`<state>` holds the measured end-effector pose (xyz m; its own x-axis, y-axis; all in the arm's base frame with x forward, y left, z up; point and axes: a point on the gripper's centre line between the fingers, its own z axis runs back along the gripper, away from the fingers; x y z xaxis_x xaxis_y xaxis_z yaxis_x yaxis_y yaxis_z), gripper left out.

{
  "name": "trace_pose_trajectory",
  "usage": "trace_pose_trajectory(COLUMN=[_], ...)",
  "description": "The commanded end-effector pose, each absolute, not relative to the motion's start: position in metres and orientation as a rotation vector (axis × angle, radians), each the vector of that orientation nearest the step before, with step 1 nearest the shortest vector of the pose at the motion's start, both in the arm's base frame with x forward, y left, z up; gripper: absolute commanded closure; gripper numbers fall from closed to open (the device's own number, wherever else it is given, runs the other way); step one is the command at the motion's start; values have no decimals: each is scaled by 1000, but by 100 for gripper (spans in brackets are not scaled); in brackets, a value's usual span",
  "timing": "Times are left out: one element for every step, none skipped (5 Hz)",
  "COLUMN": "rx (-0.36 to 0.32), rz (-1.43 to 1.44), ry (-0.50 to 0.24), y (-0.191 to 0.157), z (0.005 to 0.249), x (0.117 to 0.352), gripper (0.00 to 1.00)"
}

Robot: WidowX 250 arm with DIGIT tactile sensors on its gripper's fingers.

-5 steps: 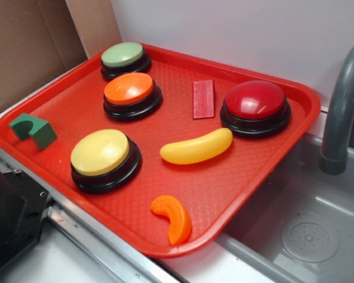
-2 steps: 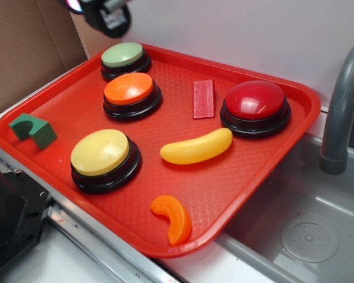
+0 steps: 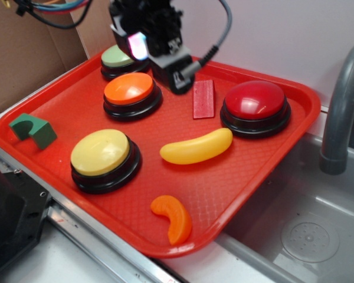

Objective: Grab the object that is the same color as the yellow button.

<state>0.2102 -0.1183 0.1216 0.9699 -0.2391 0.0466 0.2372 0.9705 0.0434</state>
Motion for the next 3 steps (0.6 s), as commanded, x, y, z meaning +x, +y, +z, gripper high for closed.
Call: trace_pose_trajectory(rx=[84,100,122], rz=[-255,-272,-275], ry=[-45,-14,-25], y=[-123,-120,-119], z=[83,63,54], x=[214,204,209], gripper=[0,0,0])
